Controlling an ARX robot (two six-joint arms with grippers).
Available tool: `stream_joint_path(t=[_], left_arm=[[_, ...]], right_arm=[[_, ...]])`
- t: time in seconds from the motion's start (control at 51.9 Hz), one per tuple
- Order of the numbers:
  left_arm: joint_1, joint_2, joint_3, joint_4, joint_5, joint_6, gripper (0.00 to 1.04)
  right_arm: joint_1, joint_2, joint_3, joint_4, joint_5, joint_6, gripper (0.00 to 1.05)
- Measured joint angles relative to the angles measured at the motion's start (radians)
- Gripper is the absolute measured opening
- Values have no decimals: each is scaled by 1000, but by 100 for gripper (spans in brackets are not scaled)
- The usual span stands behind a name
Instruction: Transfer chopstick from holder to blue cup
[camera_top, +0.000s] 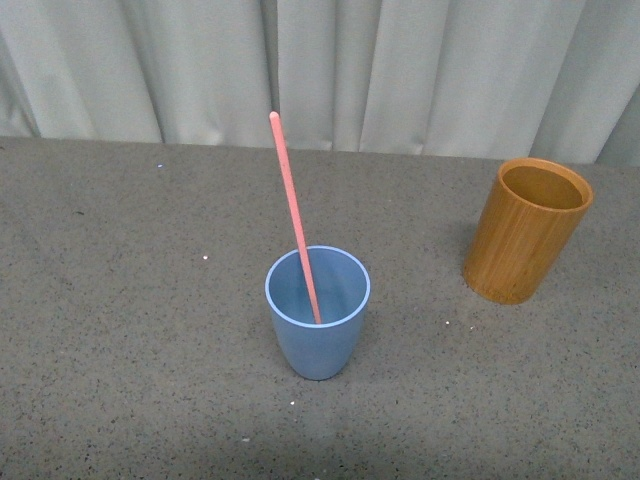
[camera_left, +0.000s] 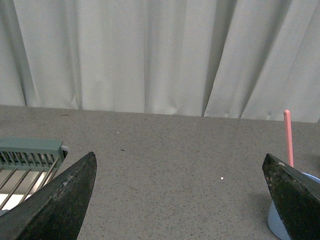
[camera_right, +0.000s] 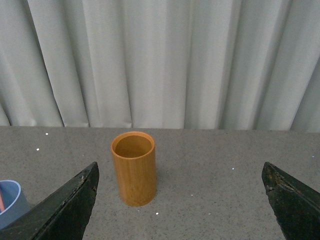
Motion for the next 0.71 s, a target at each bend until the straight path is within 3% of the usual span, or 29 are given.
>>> stream_joint_path(t=[0.714], left_arm=[[0,0,0,0,0,0,98]], right_arm=[[0,0,0,0,0,0,95]])
